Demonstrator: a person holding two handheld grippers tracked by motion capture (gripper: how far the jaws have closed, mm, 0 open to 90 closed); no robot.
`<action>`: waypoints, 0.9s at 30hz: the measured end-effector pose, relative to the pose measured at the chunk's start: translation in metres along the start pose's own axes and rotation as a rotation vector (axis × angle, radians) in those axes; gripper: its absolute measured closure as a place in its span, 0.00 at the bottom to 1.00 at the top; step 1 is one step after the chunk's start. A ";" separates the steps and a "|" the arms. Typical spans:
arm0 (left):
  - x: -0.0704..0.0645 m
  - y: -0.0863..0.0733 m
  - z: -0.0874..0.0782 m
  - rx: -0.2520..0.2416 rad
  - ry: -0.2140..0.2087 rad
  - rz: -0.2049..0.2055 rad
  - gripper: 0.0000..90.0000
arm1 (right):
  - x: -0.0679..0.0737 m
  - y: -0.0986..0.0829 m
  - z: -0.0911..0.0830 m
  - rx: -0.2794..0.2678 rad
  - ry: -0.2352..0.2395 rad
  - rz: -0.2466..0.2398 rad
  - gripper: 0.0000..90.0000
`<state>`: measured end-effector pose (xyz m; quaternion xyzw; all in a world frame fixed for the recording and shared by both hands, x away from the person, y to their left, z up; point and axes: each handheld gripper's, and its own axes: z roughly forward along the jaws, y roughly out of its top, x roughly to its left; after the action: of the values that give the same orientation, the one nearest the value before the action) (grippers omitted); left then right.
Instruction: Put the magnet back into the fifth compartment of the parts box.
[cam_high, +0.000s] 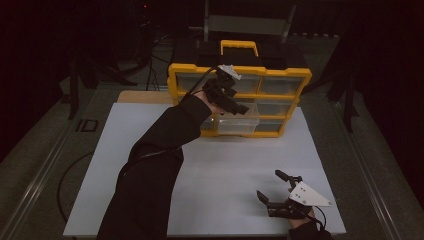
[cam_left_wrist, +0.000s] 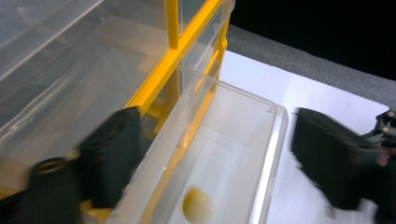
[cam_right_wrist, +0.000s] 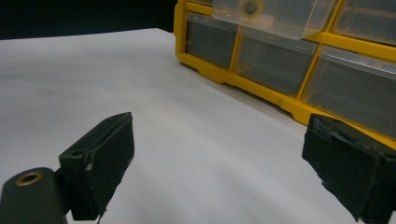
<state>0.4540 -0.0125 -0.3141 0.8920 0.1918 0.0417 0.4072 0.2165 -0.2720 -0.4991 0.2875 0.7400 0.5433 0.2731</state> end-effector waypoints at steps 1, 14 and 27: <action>-0.001 0.000 -0.001 -0.002 0.001 -0.001 0.10 | 0.000 0.000 0.000 0.000 0.000 -0.001 0.10; -0.010 0.001 -0.006 -0.023 -0.058 0.011 0.00 | 0.000 0.000 0.000 0.001 -0.002 -0.002 0.10; -0.015 -0.012 -0.010 -0.023 -0.062 0.082 0.00 | -0.001 -0.001 0.000 0.001 -0.004 -0.003 0.10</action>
<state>0.4347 -0.0040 -0.3153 0.8953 0.1418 0.0326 0.4211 0.2171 -0.2728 -0.4999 0.2877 0.7401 0.5421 0.2750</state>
